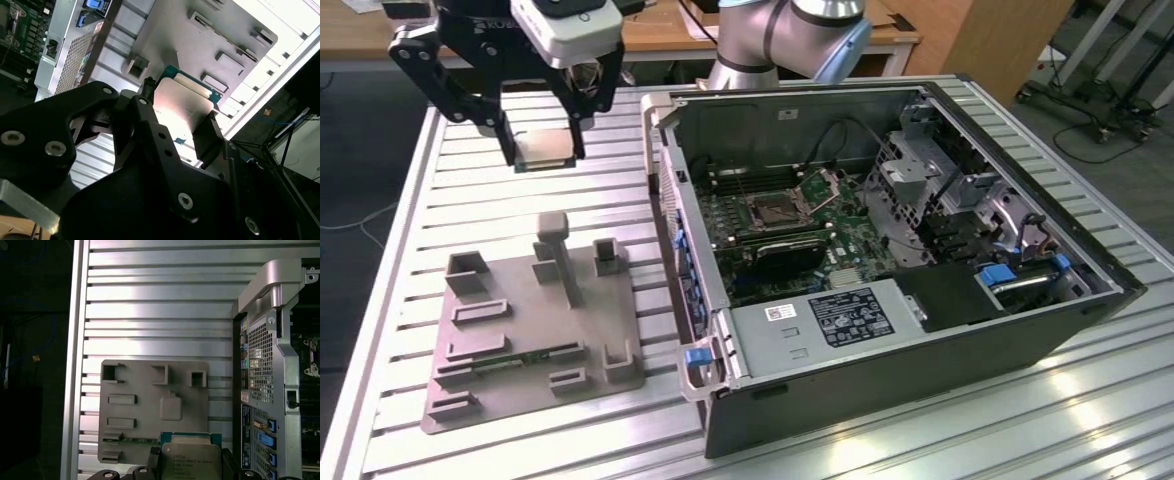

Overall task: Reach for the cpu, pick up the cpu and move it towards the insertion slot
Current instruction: 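Pick up the cpu and move it towards the insertion slot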

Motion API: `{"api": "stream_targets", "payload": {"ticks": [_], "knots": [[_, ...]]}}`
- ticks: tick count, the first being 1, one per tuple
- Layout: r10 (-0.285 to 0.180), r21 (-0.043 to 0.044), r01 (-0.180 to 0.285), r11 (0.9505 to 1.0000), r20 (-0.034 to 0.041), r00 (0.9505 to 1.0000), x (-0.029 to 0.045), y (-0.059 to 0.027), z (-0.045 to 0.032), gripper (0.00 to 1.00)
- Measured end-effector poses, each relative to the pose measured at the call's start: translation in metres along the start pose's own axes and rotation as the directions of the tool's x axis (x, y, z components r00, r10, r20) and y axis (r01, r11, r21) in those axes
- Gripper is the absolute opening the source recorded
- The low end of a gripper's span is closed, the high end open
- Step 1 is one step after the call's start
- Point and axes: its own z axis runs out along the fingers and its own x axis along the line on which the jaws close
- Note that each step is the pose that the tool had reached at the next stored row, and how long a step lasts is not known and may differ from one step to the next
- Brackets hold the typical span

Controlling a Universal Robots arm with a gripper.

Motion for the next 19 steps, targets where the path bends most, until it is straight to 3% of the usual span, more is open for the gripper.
{"api": "stream_targets", "payload": {"ticks": [19], "knots": [[0.000,0.0000,0.000,1.0000,0.0000,1.0000,-0.0231,-0.0004,0.0008,0.55]]}}
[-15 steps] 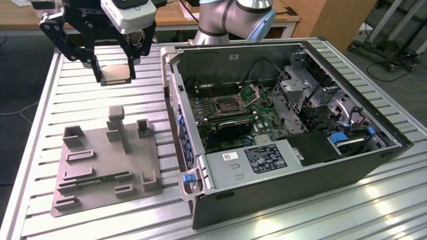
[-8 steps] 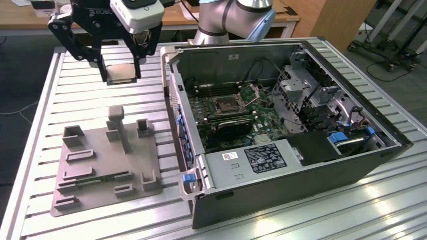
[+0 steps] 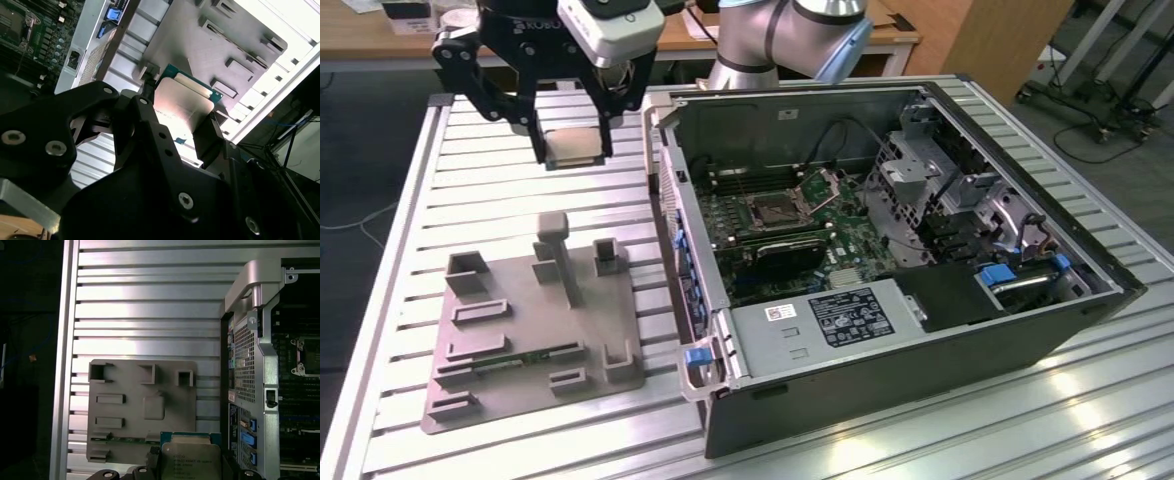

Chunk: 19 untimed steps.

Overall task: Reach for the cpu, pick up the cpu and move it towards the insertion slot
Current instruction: 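Pick up the cpu and move it towards the insertion slot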

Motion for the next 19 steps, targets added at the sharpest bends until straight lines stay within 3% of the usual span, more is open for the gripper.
{"api": "stream_targets", "payload": {"ticks": [12,19], "knots": [[0.000,0.0001,0.000,1.0000,-0.0001,1.0000,-0.0025,0.0000,0.0001,0.55],[0.000,0.0000,0.000,1.0000,0.0000,1.0000,-0.0091,-0.0001,0.0002,0.55]]}}
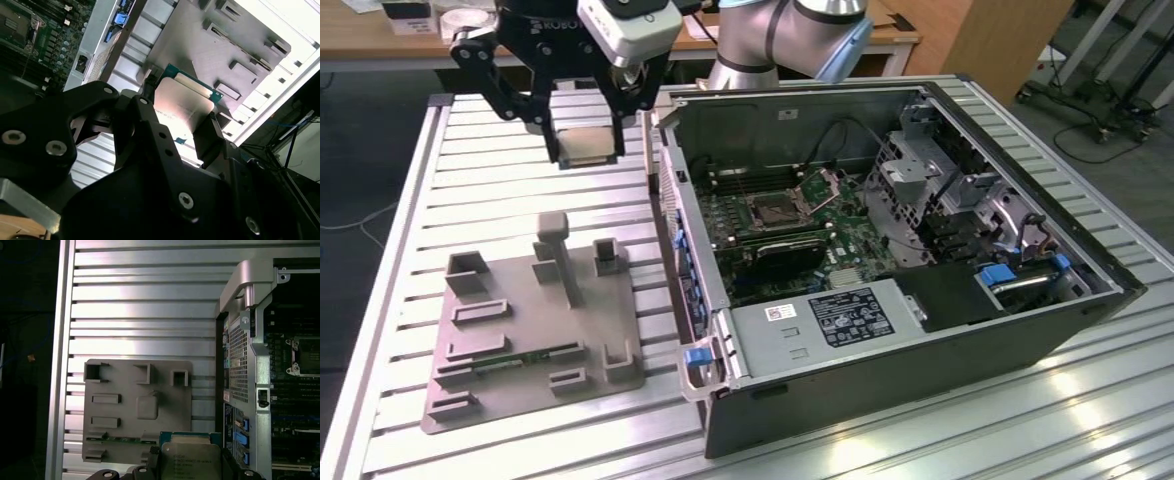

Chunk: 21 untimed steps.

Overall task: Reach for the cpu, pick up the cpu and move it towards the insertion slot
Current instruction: 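Pick up the cpu and move it towards the insertion slot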

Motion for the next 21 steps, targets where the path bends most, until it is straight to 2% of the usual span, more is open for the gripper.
{"api": "stream_targets", "payload": {"ticks": [21], "knots": [[0.000,0.0001,0.000,1.0000,-0.0001,1.0000,-0.0291,-0.0005,0.0004,0.55]]}}
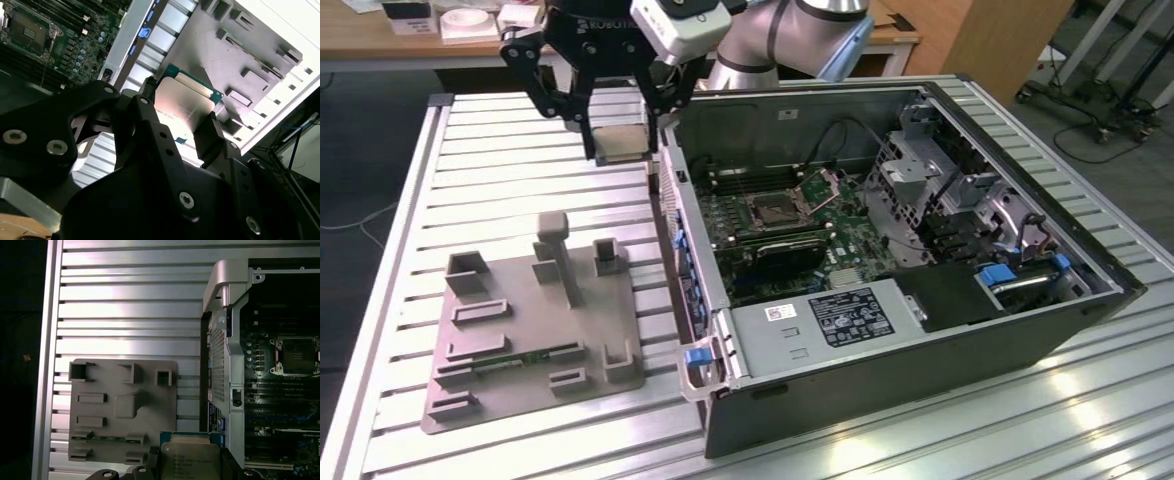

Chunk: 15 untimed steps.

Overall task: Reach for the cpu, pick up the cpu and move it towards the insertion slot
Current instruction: 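Pick up the cpu and move it towards the insertion slot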

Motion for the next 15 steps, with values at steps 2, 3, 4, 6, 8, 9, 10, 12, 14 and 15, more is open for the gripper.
{"api": "stream_targets", "payload": {"ticks": [2,3,4,6,8,9,10,12,14,15], "knots": [[0.000,0.0000,0.000,1.0000,0.0000,1.0000,-0.0024,0.0000,0.0001,0.55],[0.000,0.0000,0.000,1.0000,0.0000,1.0000,-0.0030,-0.0001,0.0001,0.55],[0.000,0.0000,0.000,1.0000,0.0000,1.0000,-0.0031,-0.0001,0.0001,0.55],[0.000,0.0000,0.000,1.0000,0.0000,1.0000,-0.0031,-0.0001,0.0001,0.55],[0.000,0.0001,0.000,1.0000,0.0000,1.0000,-0.0032,0.0000,0.0000,0.55],[0.000,0.0001,0.000,1.0000,0.0000,1.0000,-0.0032,0.0000,0.0001,0.55],[0.000,0.0001,0.000,1.0000,0.0000,1.0000,-0.0032,0.0000,0.0000,0.55],[0.000,0.0000,0.000,1.0000,0.0000,1.0000,-0.0034,0.0000,0.0001,0.55],[0.000,0.0001,0.000,1.0000,0.0000,1.0000,-0.0045,0.0000,0.0000,0.55],[0.000,0.0000,0.000,1.0000,0.0000,1.0000,-0.0050,-0.0001,0.0001,0.55]]}}
